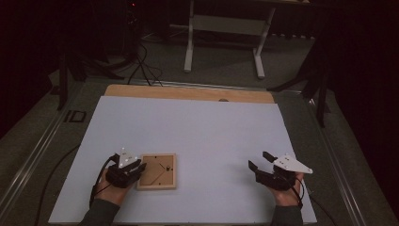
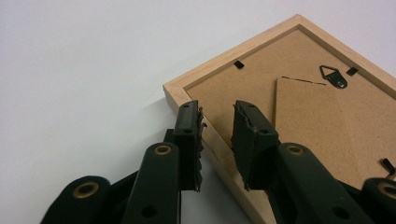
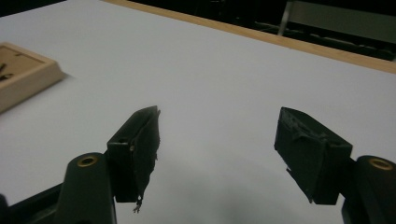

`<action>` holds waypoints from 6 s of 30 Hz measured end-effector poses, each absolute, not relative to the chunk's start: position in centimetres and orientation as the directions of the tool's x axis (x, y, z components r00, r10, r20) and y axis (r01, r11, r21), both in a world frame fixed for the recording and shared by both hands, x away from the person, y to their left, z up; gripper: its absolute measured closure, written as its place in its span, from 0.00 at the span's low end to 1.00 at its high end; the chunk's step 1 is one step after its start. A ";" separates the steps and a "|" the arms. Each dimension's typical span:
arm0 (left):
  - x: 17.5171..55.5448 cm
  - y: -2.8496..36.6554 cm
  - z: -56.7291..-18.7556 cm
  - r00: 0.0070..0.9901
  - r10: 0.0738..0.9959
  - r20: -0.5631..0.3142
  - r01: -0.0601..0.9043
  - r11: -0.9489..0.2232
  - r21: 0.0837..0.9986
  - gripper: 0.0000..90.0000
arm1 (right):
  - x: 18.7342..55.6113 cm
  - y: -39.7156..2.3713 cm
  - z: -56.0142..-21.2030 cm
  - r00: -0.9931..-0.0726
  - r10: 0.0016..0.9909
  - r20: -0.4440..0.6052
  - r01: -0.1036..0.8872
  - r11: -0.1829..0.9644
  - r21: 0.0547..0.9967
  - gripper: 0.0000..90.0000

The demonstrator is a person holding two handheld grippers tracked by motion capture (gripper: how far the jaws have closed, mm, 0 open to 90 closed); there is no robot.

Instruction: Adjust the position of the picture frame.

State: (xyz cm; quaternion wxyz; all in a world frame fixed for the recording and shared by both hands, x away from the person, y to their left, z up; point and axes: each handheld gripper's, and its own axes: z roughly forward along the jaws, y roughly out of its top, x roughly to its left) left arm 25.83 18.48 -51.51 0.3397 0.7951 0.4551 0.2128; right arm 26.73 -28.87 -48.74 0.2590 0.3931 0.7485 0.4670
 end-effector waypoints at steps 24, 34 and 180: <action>28.2 16.6 -51.6 0.545 0.838 -0.022 0.555 -0.340 0.759 0.75 | 27.2 -19.0 -49.2 -0.720 0.687 0.095 0.379 0.275 0.884 0.66; 28.4 18.7 -51.3 0.534 0.845 -0.039 0.550 -0.312 0.774 1.00 | 26.6 -14.4 -50.3 -0.797 0.602 0.052 0.343 0.380 0.859 0.97; 27.8 12.2 -53.3 0.684 0.729 -0.022 0.533 -0.478 0.699 0.99 | 29.8 -14.2 -52.9 -0.827 0.555 0.089 0.419 0.505 0.755 1.00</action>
